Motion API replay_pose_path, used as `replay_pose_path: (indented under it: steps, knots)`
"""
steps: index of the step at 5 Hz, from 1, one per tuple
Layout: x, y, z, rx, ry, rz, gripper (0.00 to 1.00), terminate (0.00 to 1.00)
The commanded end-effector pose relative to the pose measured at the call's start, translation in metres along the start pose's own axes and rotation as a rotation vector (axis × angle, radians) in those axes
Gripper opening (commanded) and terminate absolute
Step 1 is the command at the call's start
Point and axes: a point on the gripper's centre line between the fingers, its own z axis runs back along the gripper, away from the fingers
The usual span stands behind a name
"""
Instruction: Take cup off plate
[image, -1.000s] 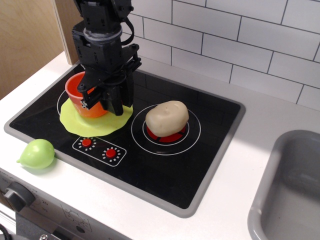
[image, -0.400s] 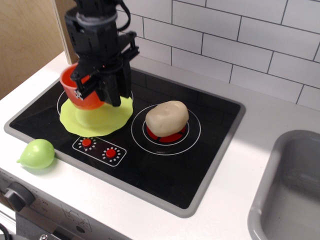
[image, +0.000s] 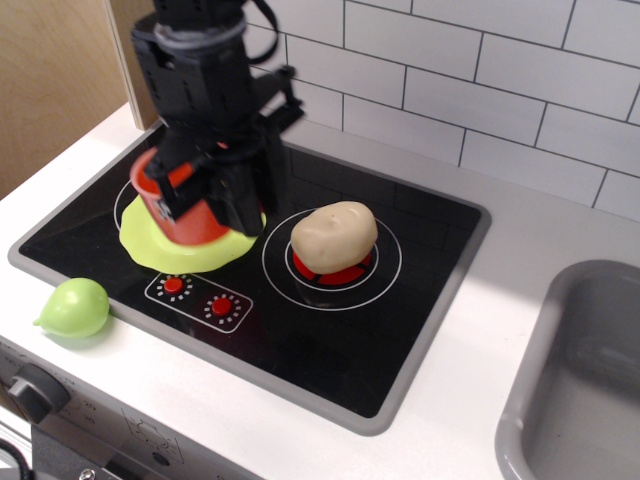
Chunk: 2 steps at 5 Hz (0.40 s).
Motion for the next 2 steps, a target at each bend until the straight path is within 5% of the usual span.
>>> replay_pose_path:
  steps: [1, 2]
  knots:
    - [-0.048, 0.003, -0.006, -0.057, -0.001, -0.057, 0.0, 0.0]
    - [-0.061, 0.001, -0.018, -0.055, -0.003, -0.069, 0.0, 0.0]
